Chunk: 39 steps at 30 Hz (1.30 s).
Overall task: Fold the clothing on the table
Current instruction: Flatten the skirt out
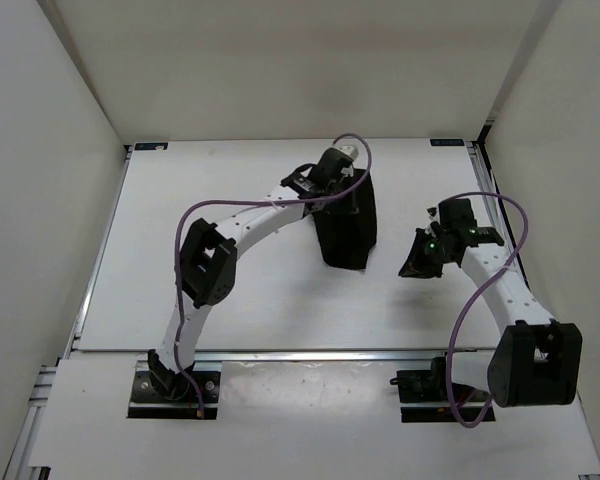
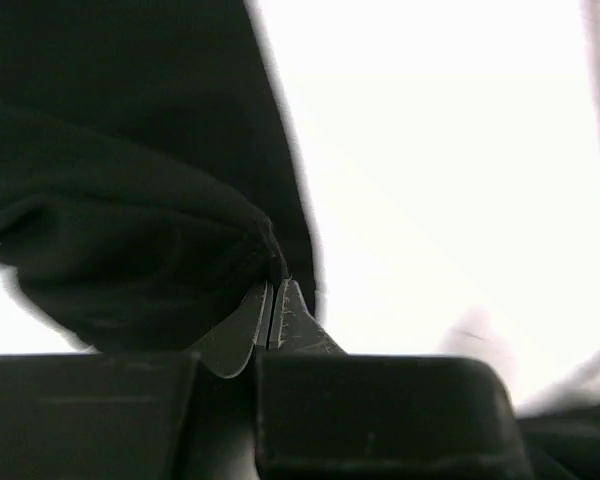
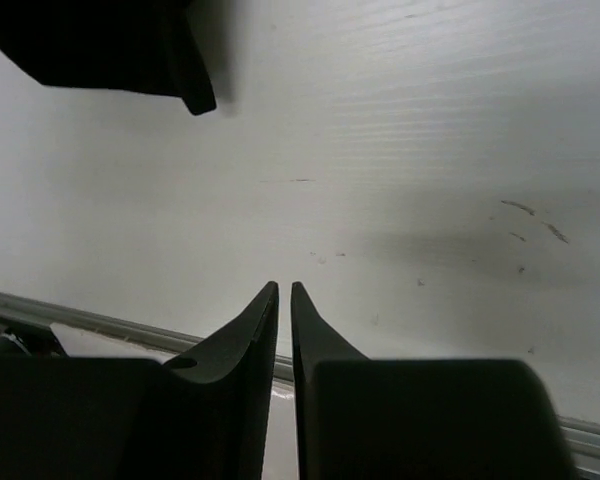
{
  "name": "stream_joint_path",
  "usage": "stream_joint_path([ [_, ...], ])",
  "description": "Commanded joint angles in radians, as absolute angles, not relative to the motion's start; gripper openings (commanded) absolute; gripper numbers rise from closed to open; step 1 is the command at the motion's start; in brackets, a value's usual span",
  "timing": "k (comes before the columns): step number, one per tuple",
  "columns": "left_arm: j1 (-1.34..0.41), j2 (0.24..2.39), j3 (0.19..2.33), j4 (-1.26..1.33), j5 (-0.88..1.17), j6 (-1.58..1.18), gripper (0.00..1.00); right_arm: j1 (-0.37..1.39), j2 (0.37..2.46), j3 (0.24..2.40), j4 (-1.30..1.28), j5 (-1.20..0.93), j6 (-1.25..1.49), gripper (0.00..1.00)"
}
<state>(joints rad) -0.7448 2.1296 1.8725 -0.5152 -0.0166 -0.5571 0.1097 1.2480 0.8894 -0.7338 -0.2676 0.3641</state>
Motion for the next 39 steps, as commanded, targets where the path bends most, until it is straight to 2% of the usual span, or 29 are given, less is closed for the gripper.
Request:
stream_joint_path([
  [1,-0.772,2.116,2.026,-0.5,0.225,-0.612,0.0,0.052,1.204,0.879,-0.736,-0.222,0.377,0.14],
  [4,-0.706,2.007,2.034,-0.463,0.25,-0.612,0.0,0.037,1.178,0.864,-0.738,-0.209,0.377,0.14],
  [5,-0.686,1.94,1.964,-0.45,0.283,-0.63,0.0,0.035,1.178,0.861,-0.729,-0.204,0.376,0.14],
  [7,-0.59,1.819,1.776,-0.324,0.319,-0.696,0.0,0.029,1.184,0.848,-0.723,-0.198,0.39,0.15],
  [10,-0.494,1.578,1.266,-0.128,0.313,-0.787,0.0,0.032,1.204,0.845,-0.715,-0.187,0.393,0.14],
  [12,-0.462,1.449,1.07,-0.103,0.307,-0.802,0.0,0.035,1.218,0.85,-0.712,-0.192,0.399,0.15],
  [16,-0.451,1.324,0.733,-0.136,0.308,-0.785,0.0,0.052,1.258,0.88,-0.715,-0.189,0.4,0.15],
  [19,-0.477,1.258,0.579,-0.132,0.353,-0.808,0.0,0.072,1.292,0.917,-0.716,-0.202,0.399,0.17],
  [23,-0.477,1.23,0.552,-0.245,0.31,-0.752,0.0,0.103,1.336,0.939,-0.693,-0.267,0.403,0.24],
  [29,-0.463,1.198,0.548,-0.287,0.273,-0.715,0.0,0.172,1.431,0.953,-0.569,-0.52,0.483,0.36],
  [33,-0.474,1.197,0.531,-0.278,0.265,-0.713,0.0,0.241,1.55,1.011,-0.479,-0.618,0.552,0.37],
  [39,-0.469,1.204,0.477,-0.256,0.294,-0.712,0.0,0.322,1.748,1.208,-0.402,-0.565,0.589,0.35],
])
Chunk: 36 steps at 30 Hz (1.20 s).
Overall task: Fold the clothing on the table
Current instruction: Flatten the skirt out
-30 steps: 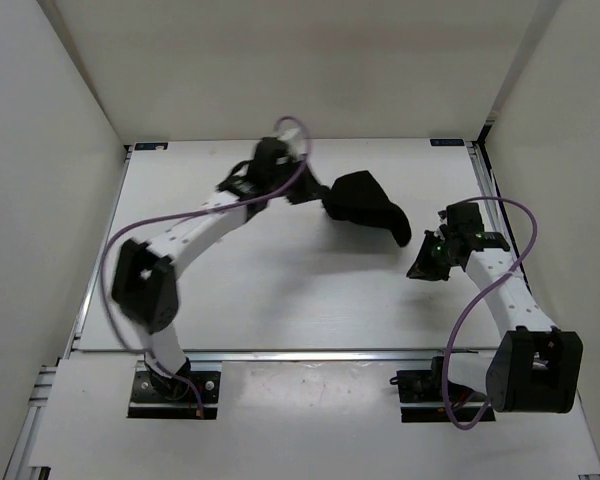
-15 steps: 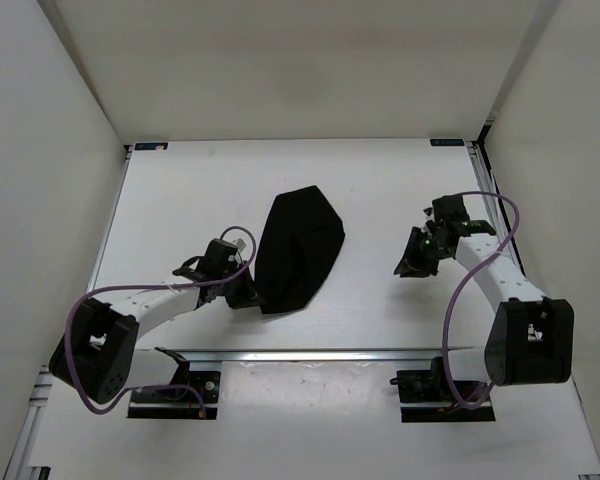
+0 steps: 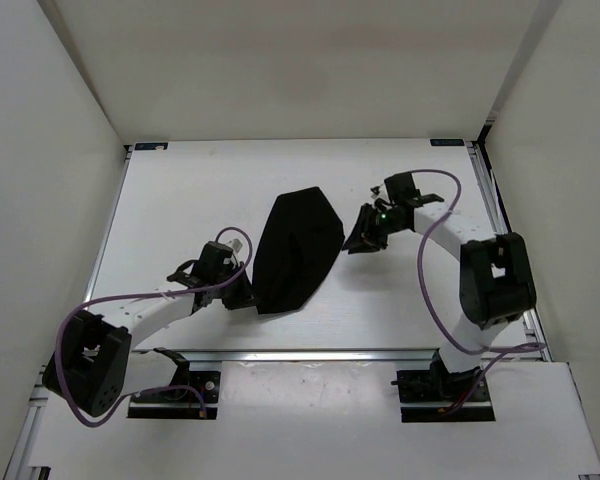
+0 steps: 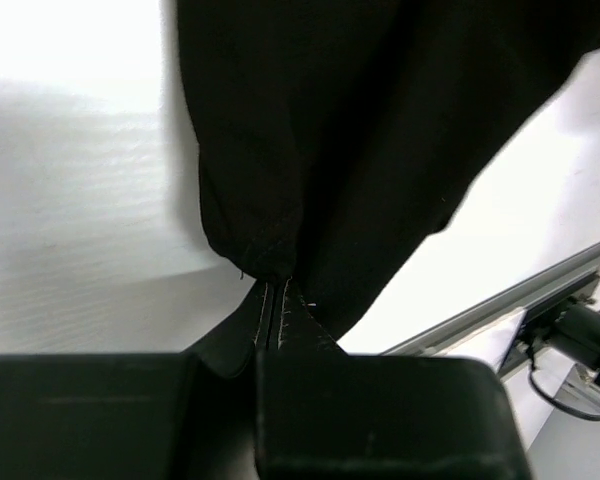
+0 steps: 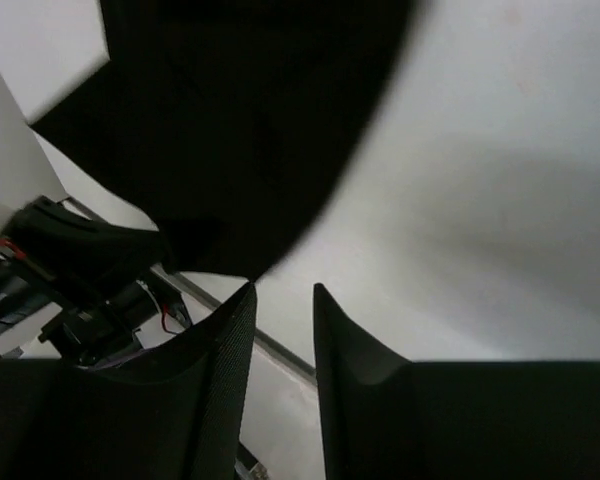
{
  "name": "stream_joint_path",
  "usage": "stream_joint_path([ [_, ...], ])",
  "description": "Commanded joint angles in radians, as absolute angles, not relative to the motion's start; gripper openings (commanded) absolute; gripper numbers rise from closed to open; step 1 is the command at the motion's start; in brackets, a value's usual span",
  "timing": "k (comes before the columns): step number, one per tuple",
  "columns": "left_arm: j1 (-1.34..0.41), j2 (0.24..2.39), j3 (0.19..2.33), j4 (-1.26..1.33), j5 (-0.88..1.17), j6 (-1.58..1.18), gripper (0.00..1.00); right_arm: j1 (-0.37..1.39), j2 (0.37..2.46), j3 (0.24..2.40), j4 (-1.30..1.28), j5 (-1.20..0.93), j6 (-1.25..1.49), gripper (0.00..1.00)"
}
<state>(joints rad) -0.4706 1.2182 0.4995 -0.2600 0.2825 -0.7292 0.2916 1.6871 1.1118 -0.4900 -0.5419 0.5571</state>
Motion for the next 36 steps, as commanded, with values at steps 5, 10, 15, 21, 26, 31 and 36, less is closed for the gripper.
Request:
stream_joint_path([
  [5,-0.489,1.21,0.491,-0.273,0.314,-0.693,0.0,0.376,1.876,1.342,-0.368,-0.62,0.572,0.03],
  [10,-0.485,1.209,0.502,-0.268,0.319,-0.686,0.0,0.514,1.968,1.551,-0.523,-0.533,0.434,0.0],
  [15,-0.482,1.213,0.508,-0.27,0.334,-0.687,0.0,0.636,2.003,1.716,-0.69,-0.405,0.269,0.0],
  [21,-0.463,1.223,0.555,-0.268,0.342,-0.698,0.0,0.758,1.928,1.651,-0.726,-0.197,0.161,0.0],
  [26,-0.457,1.226,0.572,-0.271,0.35,-0.696,0.0,0.761,1.942,1.611,-0.747,-0.127,0.153,0.0],
  [31,-0.459,1.215,0.569,-0.278,0.344,-0.703,0.0,0.772,1.942,1.589,-0.727,-0.031,0.118,0.0],
  [36,-0.443,1.193,0.558,-0.291,0.344,-0.704,0.0,0.759,1.988,1.623,-0.712,-0.031,0.092,0.0],
])
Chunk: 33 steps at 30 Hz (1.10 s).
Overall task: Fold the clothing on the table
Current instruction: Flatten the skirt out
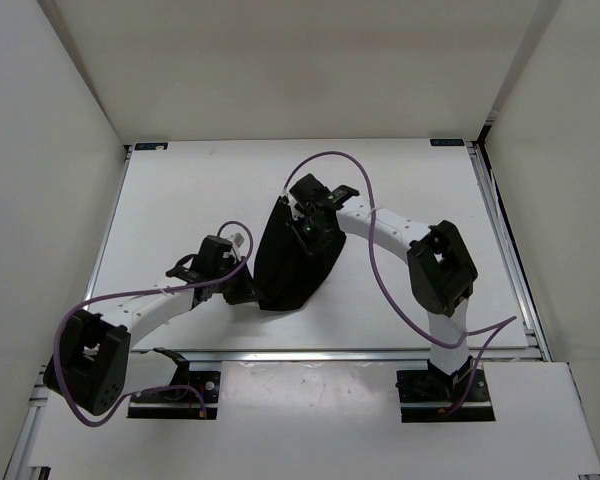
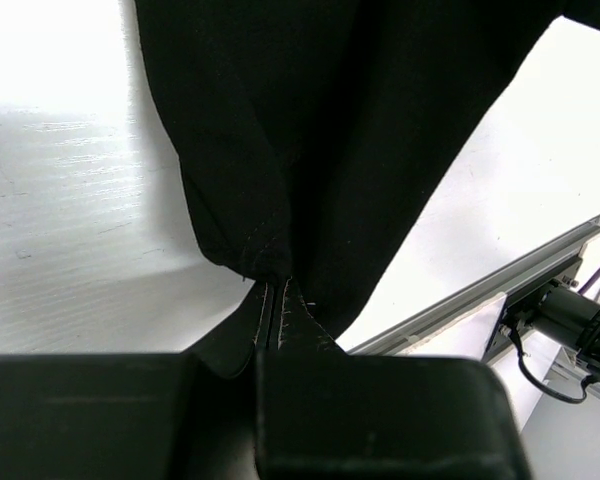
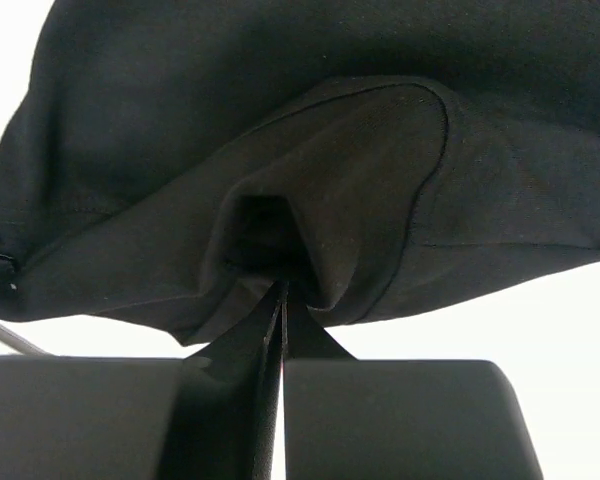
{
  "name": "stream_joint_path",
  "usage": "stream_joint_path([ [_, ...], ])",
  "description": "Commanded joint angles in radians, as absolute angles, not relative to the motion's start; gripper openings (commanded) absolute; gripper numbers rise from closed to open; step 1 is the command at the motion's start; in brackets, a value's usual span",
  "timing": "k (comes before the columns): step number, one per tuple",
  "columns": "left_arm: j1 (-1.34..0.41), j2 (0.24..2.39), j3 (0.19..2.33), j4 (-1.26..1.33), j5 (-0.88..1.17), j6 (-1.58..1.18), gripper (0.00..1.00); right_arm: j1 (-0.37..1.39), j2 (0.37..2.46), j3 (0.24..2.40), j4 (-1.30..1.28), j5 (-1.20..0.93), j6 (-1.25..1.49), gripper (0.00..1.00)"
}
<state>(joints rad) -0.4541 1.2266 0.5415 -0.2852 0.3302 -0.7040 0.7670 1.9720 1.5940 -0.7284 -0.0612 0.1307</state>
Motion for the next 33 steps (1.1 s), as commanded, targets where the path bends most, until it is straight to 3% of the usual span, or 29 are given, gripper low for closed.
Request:
stream_joint_path([
  [1,-0.443,1.189,0.563,-0.299,0.338,-0.704,0.0,0.761,1.993,1.647,-0.722,-0.041,0.095,0.0],
  [16,-0.43,1.19,0.554,-0.305,0.333,-0.71,0.0,0.83,2.04,1.689,-0.663,-0.117,0.037,0.0],
  [23,-0.42,1.197,0.571,-0.325,0.336,-0.695,0.0,0.822,2.109,1.671,-0.635,0.07,-0.046,0.0],
  [28,-0.414,1.192,0.604,-0.383,0.334,-0.67,0.0,0.795,2.082,1.572,-0.487,0.228,-0.126,0.0],
  [33,-0.403,1.192,0.6,-0.391,0.33,-0.661,0.0,0.788,2.037,1.548,-0.497,0.392,-0.196,0.0],
])
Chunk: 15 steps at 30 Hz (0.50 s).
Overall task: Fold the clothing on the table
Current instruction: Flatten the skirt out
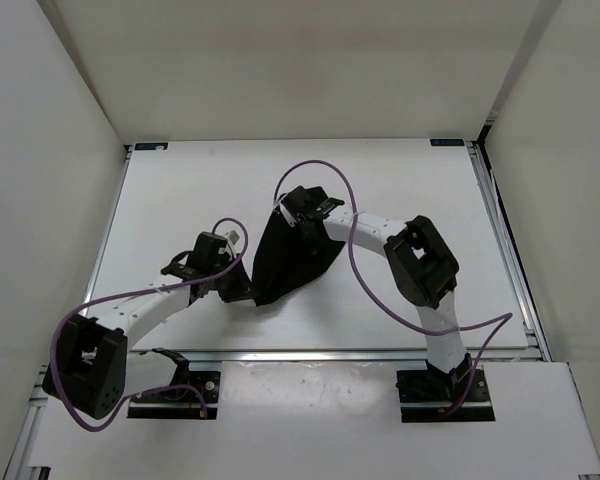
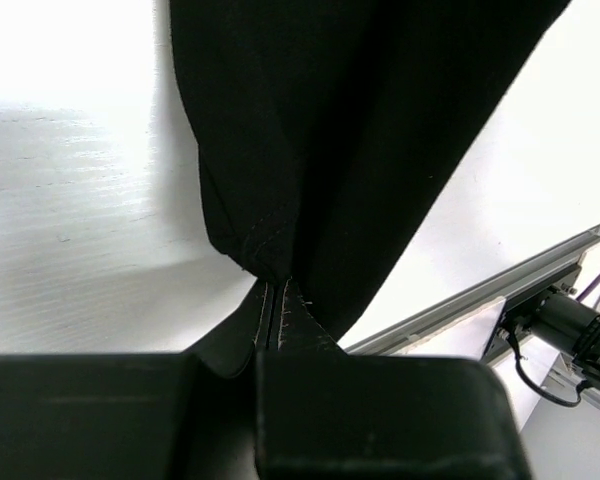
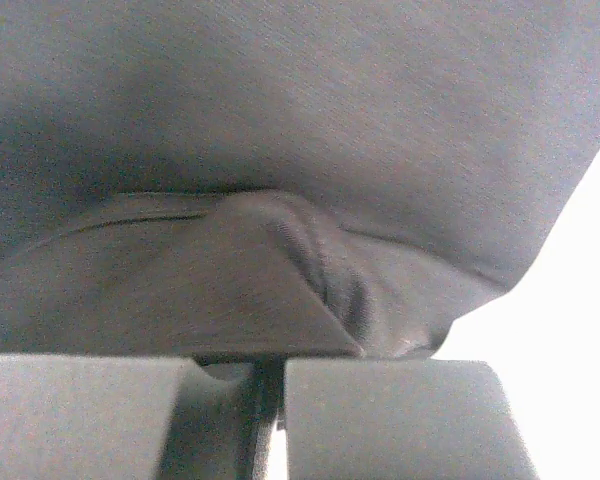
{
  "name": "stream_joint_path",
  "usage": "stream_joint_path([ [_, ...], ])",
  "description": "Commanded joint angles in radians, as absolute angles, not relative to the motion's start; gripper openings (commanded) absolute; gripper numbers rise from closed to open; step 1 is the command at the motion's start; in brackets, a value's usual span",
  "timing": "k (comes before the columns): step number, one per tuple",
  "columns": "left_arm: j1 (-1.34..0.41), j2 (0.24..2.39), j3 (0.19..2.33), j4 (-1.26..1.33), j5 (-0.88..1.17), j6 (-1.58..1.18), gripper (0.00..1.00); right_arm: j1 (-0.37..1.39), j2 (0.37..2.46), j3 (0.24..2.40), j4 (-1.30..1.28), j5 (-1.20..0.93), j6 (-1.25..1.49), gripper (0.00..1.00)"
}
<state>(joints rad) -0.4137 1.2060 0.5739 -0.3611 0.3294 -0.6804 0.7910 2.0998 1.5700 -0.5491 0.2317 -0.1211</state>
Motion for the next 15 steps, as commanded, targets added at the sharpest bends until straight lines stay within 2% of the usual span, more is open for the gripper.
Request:
stream_joint_path([
  [1,-0.402,1.183,0.6,-0.385,0.333,-0.66,0.0,0.788,2.026,1.51,-0.488,0.415,-0.199,0.0],
  [9,-0.379,1.178,0.552,-0.362,0.334,-0.673,0.0,0.769,1.858,1.338,-0.616,0.489,-0.157,0.0],
  [15,-0.371,1.177,0.538,-0.33,0.339,-0.689,0.0,0.769,1.703,1.319,-0.802,0.351,-0.036,0.0],
])
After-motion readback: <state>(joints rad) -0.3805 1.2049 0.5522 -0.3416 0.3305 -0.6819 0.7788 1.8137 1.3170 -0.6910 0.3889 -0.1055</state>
